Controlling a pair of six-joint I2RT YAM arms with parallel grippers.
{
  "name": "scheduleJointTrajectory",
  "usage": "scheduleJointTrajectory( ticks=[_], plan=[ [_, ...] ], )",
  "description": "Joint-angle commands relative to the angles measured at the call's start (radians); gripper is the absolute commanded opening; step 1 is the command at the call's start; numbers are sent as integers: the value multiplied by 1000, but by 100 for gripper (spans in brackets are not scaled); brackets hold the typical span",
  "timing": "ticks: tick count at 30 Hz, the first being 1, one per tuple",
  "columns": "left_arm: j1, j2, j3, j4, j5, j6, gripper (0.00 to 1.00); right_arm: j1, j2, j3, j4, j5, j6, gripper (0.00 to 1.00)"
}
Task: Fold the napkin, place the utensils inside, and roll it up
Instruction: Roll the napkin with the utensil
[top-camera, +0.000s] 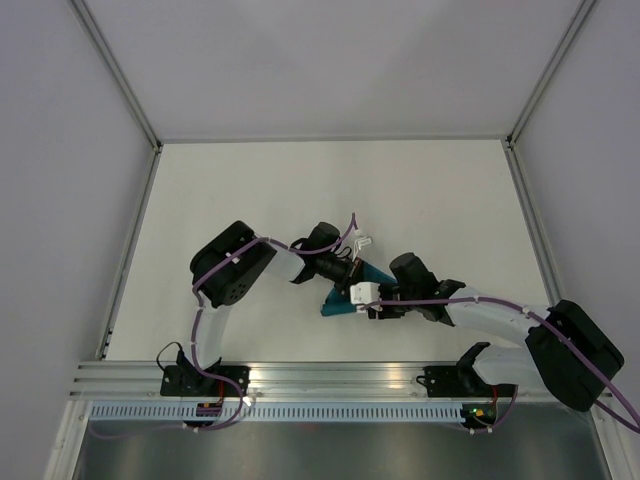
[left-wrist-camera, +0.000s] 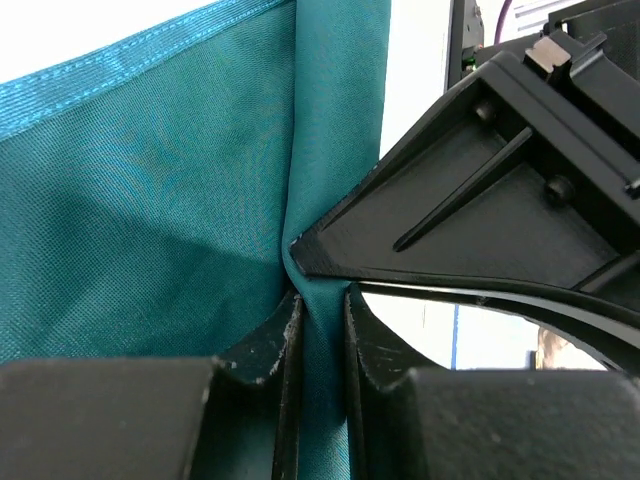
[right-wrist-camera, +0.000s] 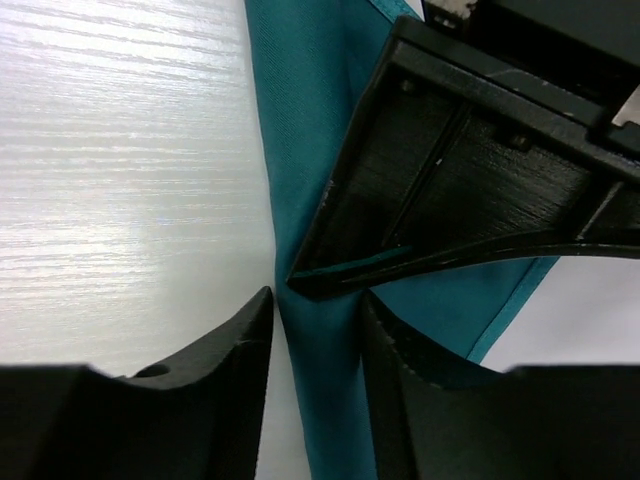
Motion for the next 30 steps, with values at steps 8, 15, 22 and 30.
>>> scheduleJointTrajectory(
  ticks=[8,15,22,30],
  plan=[
    [3,-51,-50,-80,-96,23,36,9,54,6,-43,30,2,25],
    [22,-270,-107,-82,-371,104,41,7,114,58,-133,1,4,16],
    [20,-439,-217,-6,-774,158,40,1,209,139,-236,-71,16,15],
    [-33,-709,-495,269,-1165,233,42,-79,362,260,-403,-177,-29,15]
  ],
)
